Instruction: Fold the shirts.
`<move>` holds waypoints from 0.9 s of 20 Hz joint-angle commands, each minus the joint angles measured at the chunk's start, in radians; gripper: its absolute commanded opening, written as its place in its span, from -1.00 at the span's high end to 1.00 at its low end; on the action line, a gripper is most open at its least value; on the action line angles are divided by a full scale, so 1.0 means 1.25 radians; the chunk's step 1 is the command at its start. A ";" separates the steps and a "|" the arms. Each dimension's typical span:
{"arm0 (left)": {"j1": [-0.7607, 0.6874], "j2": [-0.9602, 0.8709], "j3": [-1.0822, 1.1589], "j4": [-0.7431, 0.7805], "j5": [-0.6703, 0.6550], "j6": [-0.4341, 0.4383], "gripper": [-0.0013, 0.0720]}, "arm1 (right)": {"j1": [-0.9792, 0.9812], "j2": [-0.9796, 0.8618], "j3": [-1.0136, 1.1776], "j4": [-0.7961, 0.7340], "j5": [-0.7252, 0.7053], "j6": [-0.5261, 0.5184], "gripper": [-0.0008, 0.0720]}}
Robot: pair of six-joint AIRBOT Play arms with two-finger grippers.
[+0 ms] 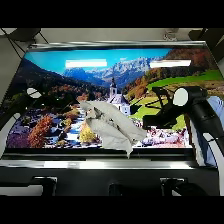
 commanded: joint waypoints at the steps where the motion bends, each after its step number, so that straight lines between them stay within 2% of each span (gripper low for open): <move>1: -0.005 -0.073 -0.004 -0.029 0.084 0.004 -0.87 | 0.000 -0.004 -0.018 0.022 -0.004 0.000 -0.87; 4: -0.029 -0.099 -0.004 -0.094 0.151 0.037 -0.84 | 0.000 -0.004 -0.018 0.040 -0.007 0.000 -0.87; 12: -0.073 -0.162 -0.004 -0.224 0.289 0.036 -0.81 | 0.000 -0.004 -0.018 0.041 -0.025 0.000 -0.87; 13: -0.079 -0.168 -0.004 -0.233 0.298 0.036 -0.58 | 0.000 -0.004 -0.017 0.041 -0.025 0.000 -0.87; 16: -0.094 -0.168 -0.003 -0.237 0.333 0.036 0.68 | 0.000 -0.004 -0.024 0.039 -0.029 0.009 -0.87; 17: -0.093 -0.168 0.000 -0.236 0.332 0.039 0.89 | 0.000 -0.004 -0.037 0.038 -0.039 0.009 -0.87; 18: -0.091 -0.167 0.002 -0.236 0.330 0.042 0.89 | 0.000 -0.004 -0.059 0.037 -0.057 0.009 -0.87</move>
